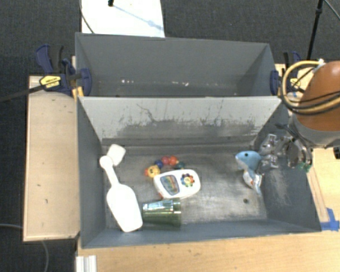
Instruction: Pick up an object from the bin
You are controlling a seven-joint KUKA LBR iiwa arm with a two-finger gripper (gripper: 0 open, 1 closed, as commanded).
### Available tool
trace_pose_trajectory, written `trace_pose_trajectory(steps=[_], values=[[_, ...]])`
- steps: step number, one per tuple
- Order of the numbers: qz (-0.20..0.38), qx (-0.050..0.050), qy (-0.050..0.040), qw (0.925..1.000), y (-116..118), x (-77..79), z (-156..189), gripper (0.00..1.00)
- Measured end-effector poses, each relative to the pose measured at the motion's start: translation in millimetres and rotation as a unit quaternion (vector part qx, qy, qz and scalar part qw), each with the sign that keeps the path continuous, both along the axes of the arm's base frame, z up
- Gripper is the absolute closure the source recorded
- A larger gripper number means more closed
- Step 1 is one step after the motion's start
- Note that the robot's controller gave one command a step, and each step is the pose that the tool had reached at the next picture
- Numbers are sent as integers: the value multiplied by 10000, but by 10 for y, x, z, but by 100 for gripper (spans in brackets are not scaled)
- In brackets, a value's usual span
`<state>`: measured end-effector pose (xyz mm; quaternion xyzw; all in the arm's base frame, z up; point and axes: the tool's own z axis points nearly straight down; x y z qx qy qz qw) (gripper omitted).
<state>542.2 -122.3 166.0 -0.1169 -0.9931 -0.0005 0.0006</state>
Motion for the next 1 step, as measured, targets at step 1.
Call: trace_pose_trajectory(steps=[1], values=[[5,-4,-16,10000,-2,6,174,100]])
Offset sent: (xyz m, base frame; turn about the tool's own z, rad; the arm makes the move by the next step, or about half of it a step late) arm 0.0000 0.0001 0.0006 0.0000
